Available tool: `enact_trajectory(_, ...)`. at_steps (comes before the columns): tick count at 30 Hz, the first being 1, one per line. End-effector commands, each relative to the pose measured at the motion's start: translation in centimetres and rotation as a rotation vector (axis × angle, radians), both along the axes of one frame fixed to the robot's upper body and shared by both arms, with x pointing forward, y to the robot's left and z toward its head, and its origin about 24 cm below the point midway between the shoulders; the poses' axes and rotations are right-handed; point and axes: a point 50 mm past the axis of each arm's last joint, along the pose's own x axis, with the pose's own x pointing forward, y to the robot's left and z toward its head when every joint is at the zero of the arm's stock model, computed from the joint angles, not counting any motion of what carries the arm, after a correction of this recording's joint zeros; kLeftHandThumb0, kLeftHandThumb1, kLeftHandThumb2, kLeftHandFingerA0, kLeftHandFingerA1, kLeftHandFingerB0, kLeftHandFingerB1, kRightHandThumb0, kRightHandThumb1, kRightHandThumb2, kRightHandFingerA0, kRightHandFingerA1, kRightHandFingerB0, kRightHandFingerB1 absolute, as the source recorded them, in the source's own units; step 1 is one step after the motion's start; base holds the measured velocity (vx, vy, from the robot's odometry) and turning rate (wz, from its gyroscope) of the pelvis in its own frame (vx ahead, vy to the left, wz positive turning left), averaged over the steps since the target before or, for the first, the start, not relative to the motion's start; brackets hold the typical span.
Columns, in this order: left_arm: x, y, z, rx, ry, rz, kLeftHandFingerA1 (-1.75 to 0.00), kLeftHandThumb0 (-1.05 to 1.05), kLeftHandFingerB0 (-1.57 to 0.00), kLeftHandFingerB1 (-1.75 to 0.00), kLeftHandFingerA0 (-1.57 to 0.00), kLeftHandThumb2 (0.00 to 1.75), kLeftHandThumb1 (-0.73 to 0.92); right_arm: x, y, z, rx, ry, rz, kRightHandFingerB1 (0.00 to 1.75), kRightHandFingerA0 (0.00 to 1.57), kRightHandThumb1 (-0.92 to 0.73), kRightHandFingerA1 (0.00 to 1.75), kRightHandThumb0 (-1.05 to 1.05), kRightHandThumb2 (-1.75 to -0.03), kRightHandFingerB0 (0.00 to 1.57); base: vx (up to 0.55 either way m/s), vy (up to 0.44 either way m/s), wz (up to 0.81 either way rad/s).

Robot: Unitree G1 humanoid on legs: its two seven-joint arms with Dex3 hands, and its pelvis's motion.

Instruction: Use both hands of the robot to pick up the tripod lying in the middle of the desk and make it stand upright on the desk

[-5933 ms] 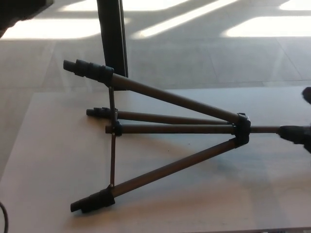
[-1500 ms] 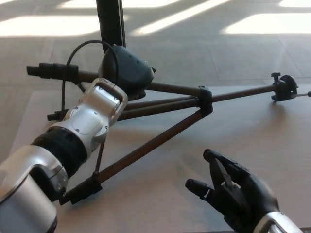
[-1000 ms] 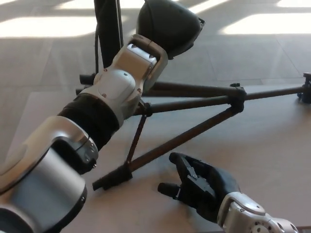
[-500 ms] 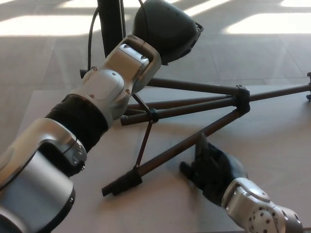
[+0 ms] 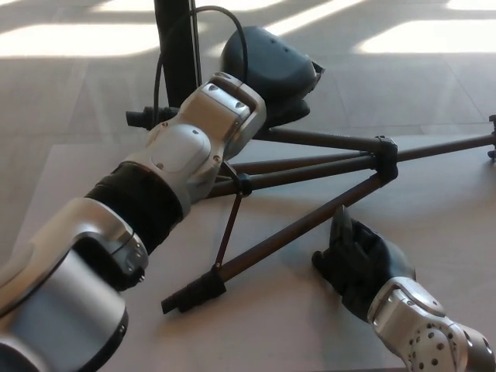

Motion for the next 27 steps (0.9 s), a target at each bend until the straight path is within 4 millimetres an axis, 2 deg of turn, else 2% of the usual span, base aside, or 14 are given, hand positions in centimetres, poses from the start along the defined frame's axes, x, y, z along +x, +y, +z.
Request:
enact_trajectory(1, 0.6, 0.0, 0.6, 0.25, 0.221, 0.368, -0.36, -0.91, -0.02, -0.31, 0.0, 0.63, 0.6, -1.5, 2.5, -1.8, 0.162, 0.087, -0.119, 0.58, 0.1, -0.52, 0.78, -0.75, -0.86, 0.21, 0.0, 0.0, 0.0)
enact_trajectory(2, 0.7, 0.1, 0.3, 0.308, 0.243, 0.422, -0.07, -0.96, 0.0, 0.0, 0.0, 0.99, 0.53, -1.7, 2.5, -2.1, 0.139, 0.088, -0.109, 0.51, 0.0, -0.67, 1.07, -0.72, -0.58, 0.31, 0.0, 0.0, 0.0)
enact_trajectory(3, 0.8, 0.2, 0.3, 0.301, 0.254, 0.439, 0.0, -1.0, 0.0, -0.12, 0.0, 0.6, 0.62, -1.8, 2.5, -2.1, 0.128, 0.086, -0.105, 0.54, 0.03, -0.65, 1.11, -0.75, -0.55, 0.33, 0.0, 0.0, 0.0)
enact_trajectory(5, 0.8, 0.3, 0.3, 0.281, 0.267, 0.458, 0.0, -1.0, 0.0, -0.12, 0.0, 0.6, 0.62, -1.8, 2.6, -2.2, 0.115, 0.082, -0.1, 0.54, 0.03, -0.65, 1.11, -0.75, -0.55, 0.33, 0.0, 0.0, 0.0)
enact_trajectory(6, 0.9, 0.6, 0.2, 0.306, 0.279, 0.485, 0.0, -1.01, 0.0, 0.0, 0.0, 0.97, 0.5, -2.0, 2.7, -2.3, 0.096, 0.08, -0.094, 0.5, 0.05, -0.68, 1.08, -0.72, -0.6, 0.34, 0.0, 0.0, 0.0)
enact_trajectory(8, 1.0, 1.1, 0.5, 0.314, 0.296, 0.503, 0.0, -1.05, 0.0, -0.12, 0.0, 0.61, 0.64, -2.2, 2.8, -2.4, 0.099, 0.081, -0.091, 0.46, 0.09, -0.67, 0.97, -0.72, -0.59, 0.38, 0.0, 0.0, 0.0)
enact_trajectory(10, 1.1, 1.5, 1.1, 0.332, 0.299, 0.515, -0.01, -1.05, -0.02, -0.04, 0.0, 0.99, 0.51, -2.4, 2.8, -2.6, 0.103, 0.085, -0.095, 0.48, 0.09, -0.66, 1.04, -0.71, -0.6, 0.38, 0.0, 0.0, 0.0)
enact_trajectory(11, 1.2, 1.8, 1.3, 0.349, 0.29, 0.529, 0.0, -1.05, 0.0, -0.17, 0.0, 0.64, 0.67, -2.5, 2.9, -2.6, 0.106, 0.087, -0.089, 0.47, 0.1, -0.68, 1.01, -0.71, -0.57, 0.37, 0.0, 0.0, 0.0)
enact_trajectory(19, 1.9, 4.0, 0.6, 0.505, 0.185, 0.637, -0.01, -0.98, -0.05, -0.2, 0.0, 0.9, 0.56, -3.0, 3.1, -2.9, 0.081, 0.066, -0.071, 0.44, 0.1, -0.68, 0.93, -0.72, -0.57, 0.36, 0.0, 0.0, 0.0)
enact_trajectory(20, 1.9, 4.3, 0.3, 0.532, 0.198, 0.654, -0.26, -0.9, 0.0, -0.22, 0.0, 1.02, 0.59, -3.1, 3.1, -2.9, 0.06, 0.059, -0.065, 0.44, 0.1, -0.69, 0.96, -0.72, -0.61, 0.3, 0.0, 0.0, 0.0)
enact_trajectory(23, 1.9, 4.6, -0.3, 0.578, 0.204, 0.669, -0.24, -0.89, -0.05, -0.28, 0.0, 0.97, 0.56, -3.3, 3.1, -3.0, 0.052, 0.056, -0.061, 0.44, 0.09, -0.69, 0.95, -0.71, -0.6, 0.29, 0.0, 0.0, 0.0)
enact_trajectory(24, 2.0, 5.0, -1.2, 0.686, 0.189, 0.673, -0.27, -0.86, 0.0, -0.29, 0.0, 0.67, 0.88, -3.2, 3.0, -3.0, 0.05, 0.061, -0.064, 0.42, 0.11, -0.68, 1.0, -0.73, -0.59, 0.24, 0.0, 0.0, 0.0)
enact_trajectory(25, 2.0, 5.2, -1.9, 0.662, 0.175, 0.667, -0.48, -0.92, -0.08, -0.36, -0.03, 1.04, 0.63, -3.3, 2.9, -3.1, 0.053, 0.062, -0.06, 0.45, 0.08, -0.67, 1.07, -0.72, -0.6, 0.27, 0.0, 0.0, 0.0)
enact_trajectory(27, 2.0, 5.7, -2.7, 0.498, 0.163, 0.631, -0.56, -0.81, -0.05, -0.38, -0.04, 0.98, 0.58, -3.4, 2.9, -3.0, 0.061, 0.056, -0.049, 0.44, 0.08, -0.67, 1.02, -0.72, -0.6, 0.27, 0.0, 0.0, 0.0)
